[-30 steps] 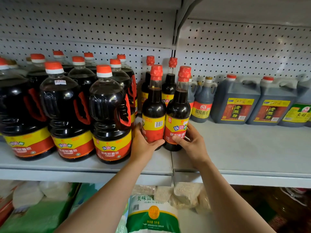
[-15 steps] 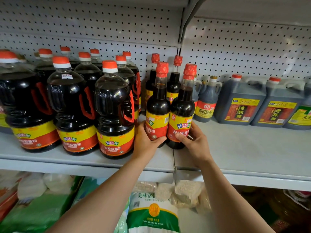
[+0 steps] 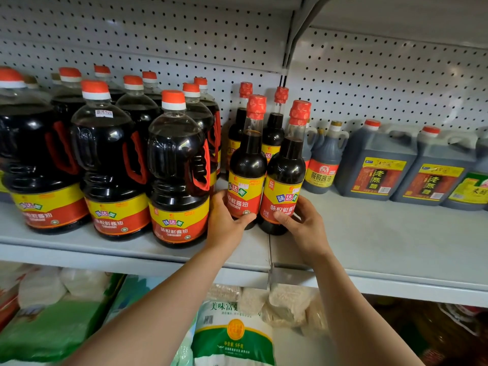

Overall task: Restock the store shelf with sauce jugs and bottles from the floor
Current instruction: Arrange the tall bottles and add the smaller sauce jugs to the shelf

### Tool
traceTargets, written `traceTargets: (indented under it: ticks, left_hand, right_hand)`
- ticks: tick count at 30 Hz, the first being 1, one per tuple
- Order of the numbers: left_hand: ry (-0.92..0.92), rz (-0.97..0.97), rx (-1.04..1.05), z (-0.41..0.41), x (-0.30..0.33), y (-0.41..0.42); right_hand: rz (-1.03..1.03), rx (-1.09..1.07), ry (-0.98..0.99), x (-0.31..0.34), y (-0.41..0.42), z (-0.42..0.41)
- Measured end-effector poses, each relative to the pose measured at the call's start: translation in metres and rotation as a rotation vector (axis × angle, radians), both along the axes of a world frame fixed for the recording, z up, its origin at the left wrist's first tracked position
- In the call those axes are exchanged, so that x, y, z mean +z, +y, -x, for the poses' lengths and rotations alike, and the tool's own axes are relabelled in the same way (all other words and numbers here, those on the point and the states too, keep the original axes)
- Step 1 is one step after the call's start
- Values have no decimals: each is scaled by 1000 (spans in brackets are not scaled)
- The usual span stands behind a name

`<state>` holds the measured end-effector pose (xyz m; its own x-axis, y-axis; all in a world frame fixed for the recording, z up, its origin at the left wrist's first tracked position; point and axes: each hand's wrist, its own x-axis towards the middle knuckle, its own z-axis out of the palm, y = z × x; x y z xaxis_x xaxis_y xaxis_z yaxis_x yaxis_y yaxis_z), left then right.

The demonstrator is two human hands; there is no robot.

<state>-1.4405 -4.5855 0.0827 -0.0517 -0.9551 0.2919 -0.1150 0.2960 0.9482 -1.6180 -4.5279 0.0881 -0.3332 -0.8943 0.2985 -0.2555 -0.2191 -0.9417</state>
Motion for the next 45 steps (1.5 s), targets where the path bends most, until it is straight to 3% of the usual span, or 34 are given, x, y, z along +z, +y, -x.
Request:
traceTargets:
  ticks: [11,28,36,42,45]
  left_hand:
    - [-9,13,66,7,-1,-4]
    - [-174,-40,212,31,6,-43]
    - [-221,-50,229,33,7,-48]
    - [-258,-199,192,23,26,-31]
    - [-258,-91,107,23,36,-9]
  right_hand:
    - [-2,-53,22,-4,-9,2]
    - [-27,-105,96,-1,-49,4]
    - [-112,-116,181,6,-57,12]
    - [-297,-142,257,25,-37,3]
    - [-329,-216,293,31,-10,1]
